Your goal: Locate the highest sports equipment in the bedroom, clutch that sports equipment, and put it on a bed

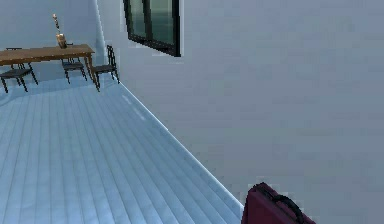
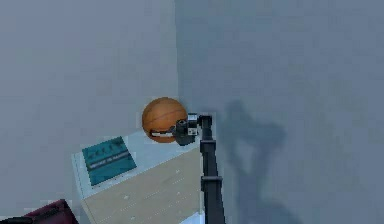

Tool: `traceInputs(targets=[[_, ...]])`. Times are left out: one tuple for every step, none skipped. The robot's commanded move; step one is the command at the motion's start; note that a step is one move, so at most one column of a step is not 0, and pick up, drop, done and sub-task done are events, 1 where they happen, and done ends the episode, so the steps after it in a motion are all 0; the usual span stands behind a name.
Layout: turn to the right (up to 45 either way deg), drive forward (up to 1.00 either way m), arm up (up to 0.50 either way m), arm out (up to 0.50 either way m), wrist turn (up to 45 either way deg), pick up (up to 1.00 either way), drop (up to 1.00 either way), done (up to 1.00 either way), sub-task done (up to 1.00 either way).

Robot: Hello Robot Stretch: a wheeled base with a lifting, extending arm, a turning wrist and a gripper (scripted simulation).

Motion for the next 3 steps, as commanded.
traceInputs(targets=[[0.0, 0.00, 0.10, 0.00, 0.0, 0.00, 0.00, 0.00, 0.00], [0.0, 0.00, 0.18, 0.00, 0.0, 0.00, 0.00, 0.00, 0.00], [0.0, 0.00, 0.00, 0.00, -45.0, 0.00, 0.00, 0.00, 0.00]])
